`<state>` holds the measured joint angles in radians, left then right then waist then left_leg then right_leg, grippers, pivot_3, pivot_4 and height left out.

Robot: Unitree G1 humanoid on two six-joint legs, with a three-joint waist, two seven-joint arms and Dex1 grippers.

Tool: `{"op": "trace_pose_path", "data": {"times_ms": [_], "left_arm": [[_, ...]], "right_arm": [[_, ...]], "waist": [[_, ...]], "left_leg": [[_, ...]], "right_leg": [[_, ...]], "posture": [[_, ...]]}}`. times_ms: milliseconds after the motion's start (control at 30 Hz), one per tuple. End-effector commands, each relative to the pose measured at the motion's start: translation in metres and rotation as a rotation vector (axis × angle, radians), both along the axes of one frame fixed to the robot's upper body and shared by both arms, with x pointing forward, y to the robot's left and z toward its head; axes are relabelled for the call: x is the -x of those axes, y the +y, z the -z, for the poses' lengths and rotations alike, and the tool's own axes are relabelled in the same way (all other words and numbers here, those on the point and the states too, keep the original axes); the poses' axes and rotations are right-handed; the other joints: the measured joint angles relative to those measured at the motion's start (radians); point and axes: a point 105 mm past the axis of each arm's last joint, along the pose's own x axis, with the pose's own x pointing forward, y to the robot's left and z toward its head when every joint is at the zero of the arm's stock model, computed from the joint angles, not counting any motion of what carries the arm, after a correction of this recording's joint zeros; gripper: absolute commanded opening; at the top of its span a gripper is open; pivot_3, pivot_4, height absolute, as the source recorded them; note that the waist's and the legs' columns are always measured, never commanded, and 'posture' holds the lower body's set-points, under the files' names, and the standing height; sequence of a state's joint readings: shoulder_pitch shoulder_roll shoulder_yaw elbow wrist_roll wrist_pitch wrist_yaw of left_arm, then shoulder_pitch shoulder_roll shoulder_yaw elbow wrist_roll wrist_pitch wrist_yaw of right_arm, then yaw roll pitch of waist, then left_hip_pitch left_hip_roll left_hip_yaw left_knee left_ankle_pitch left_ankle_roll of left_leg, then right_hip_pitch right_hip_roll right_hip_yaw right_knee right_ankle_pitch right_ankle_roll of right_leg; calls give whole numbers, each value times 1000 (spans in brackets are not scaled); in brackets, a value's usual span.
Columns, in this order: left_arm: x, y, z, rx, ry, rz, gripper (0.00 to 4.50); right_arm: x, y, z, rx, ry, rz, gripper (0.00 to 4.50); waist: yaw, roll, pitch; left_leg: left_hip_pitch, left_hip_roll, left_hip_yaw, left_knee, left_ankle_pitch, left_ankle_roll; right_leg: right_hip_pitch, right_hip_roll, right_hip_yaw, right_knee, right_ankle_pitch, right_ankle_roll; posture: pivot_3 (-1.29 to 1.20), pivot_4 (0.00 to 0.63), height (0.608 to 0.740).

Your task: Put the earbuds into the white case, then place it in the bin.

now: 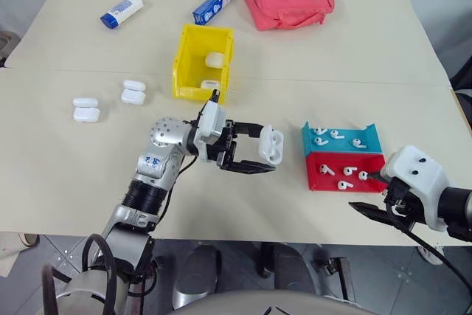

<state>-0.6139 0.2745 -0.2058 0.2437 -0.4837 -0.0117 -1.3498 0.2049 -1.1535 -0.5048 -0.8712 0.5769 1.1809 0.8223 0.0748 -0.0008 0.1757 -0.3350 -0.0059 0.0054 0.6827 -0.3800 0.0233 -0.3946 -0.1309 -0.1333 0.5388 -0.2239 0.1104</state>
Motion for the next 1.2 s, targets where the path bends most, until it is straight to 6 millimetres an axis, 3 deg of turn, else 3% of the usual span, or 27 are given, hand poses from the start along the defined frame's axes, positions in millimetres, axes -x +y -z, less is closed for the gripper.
{"op": "trace_pose_path", "data": {"times_ms": [33, 67, 567, 733, 833, 1200], "left_arm": [[7, -1, -6, 20, -42, 19, 2756], [8, -1, -5, 20, -41, 20, 2756], [19, -3, 2, 3, -64, 55, 2756], [20, -3, 3, 0, -71, 54, 2756], [20, -3, 3, -1, -74, 52, 2756], [19, -3, 2, -2, -82, 41, 2756]], "right_arm": [[-1, 0, 1, 36, 46, 8, 3529], [-3, 1, 1, 41, 44, 1, 3356], [-36, 12, 17, 122, 113, -44, 3356], [-39, 15, 20, 141, 139, -71, 3356], [-41, 15, 23, 151, 145, -75, 2820], [-46, 13, 34, 173, 159, -83, 2820]], "waist": [[1, 0, 0], [1, 0, 0], [-3, 2, -1], [-6, 2, -1], [-6, 2, -1], [-9, 2, -1]], "left_leg": [[0, 0, 0, 0, 0, 0], [0, 0, 0, 0, 0, 0], [-1, 0, 0, 0, 0, 0], [-1, 0, 0, 0, 0, 0], [-1, 0, 0, 0, 0, 0], [-1, 0, 0, 0, 0, 0]], "right_leg": [[0, 0, 0, 0, 0, 0], [0, 0, 0, 0, 0, 0], [-1, 0, 0, -1, 0, -1], [-1, 0, -1, 0, 1, 0], [-1, 0, -1, 0, 1, 0], [-1, 0, -2, 0, 1, 0]], "posture": [[0, 150, 740], [0, 150, 740], [0, 150, 740], [0, 150, 740], [0, 150, 740], [0, 150, 740]]}}
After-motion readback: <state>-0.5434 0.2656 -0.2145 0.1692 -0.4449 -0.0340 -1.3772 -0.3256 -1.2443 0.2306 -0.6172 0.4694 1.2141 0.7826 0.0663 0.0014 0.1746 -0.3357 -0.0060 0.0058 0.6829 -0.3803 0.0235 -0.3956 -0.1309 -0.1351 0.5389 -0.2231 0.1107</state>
